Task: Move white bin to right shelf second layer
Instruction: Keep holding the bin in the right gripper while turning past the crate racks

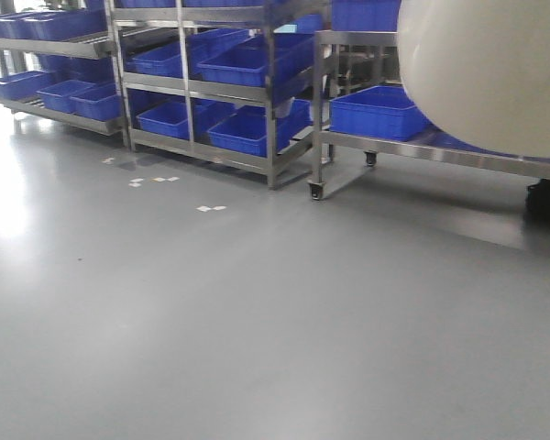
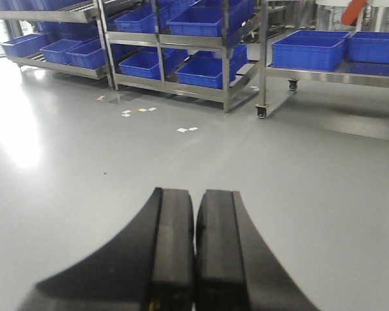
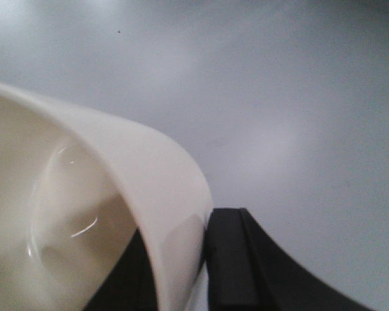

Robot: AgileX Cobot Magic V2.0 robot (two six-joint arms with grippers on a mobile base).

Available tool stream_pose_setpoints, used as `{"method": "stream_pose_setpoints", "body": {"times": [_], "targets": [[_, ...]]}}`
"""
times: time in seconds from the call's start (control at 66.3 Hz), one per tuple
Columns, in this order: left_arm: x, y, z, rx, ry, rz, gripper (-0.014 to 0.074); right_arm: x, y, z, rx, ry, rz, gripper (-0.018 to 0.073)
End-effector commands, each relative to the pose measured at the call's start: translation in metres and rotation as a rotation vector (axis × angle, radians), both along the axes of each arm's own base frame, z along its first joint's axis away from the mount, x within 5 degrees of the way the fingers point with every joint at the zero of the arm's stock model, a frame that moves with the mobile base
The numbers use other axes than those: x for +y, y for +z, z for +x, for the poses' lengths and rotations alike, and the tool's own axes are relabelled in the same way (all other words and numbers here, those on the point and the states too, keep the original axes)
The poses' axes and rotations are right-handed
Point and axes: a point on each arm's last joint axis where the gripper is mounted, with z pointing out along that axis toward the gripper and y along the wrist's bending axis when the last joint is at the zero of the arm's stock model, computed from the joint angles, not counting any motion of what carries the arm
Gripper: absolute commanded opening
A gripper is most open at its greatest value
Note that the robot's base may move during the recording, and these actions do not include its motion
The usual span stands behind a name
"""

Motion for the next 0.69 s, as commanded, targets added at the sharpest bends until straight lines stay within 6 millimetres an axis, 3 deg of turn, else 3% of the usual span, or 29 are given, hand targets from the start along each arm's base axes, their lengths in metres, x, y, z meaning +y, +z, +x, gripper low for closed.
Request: {"method": "stream_pose_setpoints", "body": {"times": [0.0, 0.679], "targets": [[-0.0005, -0.0045, 0.0014, -0.052, -0.005, -0.008, 0.0085, -0.0003, 0.0204, 0.0008, -0.134, -0.006, 0.039, 0.0052], [-0.0005, -0.0045, 0.0014, -0.052, -0.005, -0.008, 0.0085, -0.0003, 0.0204, 0.0008, -0.134, -0.006, 0.039, 0.0052]]}}
